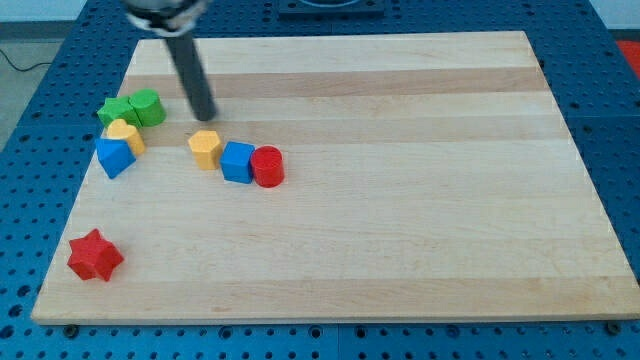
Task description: Move the yellow hexagon towards the left center of the board
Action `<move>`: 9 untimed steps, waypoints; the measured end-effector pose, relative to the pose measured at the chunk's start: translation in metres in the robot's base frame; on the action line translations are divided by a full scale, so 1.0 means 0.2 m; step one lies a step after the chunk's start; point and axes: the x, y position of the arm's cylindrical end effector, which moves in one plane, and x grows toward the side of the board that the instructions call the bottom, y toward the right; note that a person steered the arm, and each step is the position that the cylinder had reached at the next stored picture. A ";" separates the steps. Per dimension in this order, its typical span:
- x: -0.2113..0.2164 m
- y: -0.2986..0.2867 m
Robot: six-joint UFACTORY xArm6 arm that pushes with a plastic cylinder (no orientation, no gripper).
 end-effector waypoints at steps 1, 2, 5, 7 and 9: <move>0.21 0.42; 0.48 0.56; 0.50 0.10; 0.37 -0.06; 0.20 -0.08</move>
